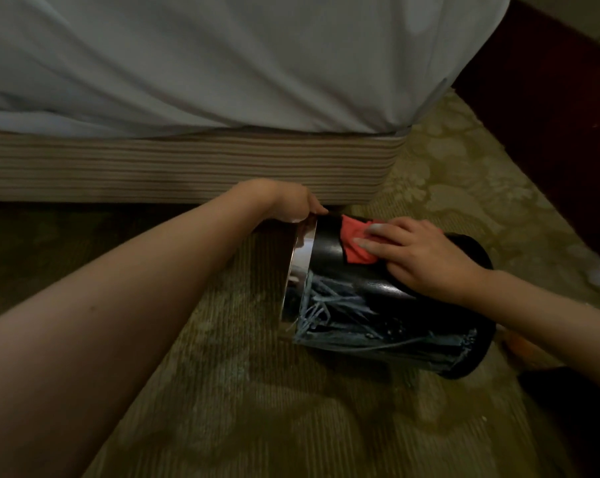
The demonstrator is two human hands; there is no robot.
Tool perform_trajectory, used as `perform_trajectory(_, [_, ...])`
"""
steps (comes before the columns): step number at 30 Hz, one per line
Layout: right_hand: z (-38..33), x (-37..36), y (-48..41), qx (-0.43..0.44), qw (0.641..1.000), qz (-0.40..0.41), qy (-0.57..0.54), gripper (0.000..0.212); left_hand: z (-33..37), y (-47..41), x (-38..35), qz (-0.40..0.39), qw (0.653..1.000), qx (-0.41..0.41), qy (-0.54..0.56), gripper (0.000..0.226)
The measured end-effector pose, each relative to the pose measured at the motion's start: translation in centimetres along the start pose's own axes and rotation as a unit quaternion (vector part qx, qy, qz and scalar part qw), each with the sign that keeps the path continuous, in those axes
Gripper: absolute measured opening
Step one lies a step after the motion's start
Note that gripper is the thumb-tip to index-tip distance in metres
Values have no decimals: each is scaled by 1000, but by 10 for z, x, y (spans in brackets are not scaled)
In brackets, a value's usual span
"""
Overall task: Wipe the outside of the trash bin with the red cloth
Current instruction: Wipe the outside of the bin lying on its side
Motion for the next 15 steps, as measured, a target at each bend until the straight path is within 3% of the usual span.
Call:
perform_trajectory(3, [-23, 3, -21, 18, 999, 34, 12, 55, 2, 1, -3, -5, 1000, 2, -14, 54])
perform_trajectory(7, [-56, -4, -55, 46, 999, 14, 17, 56, 0, 1, -2, 13, 999, -16, -49, 51])
perform_trajectory(15, [-4, -1, 20, 7, 1000, 29, 6, 54, -2, -1, -8, -2, 998, -59, 4, 43])
Point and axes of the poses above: each hand's wrist, its own y-axis away from the middle knuckle, its own x-axis out of the back of the hand, z = x × y, the point moved 5 cm from there along -y, towards the middle knuckle, and after that the axes turned 5 degrees about -z, right-handed, at the moved point
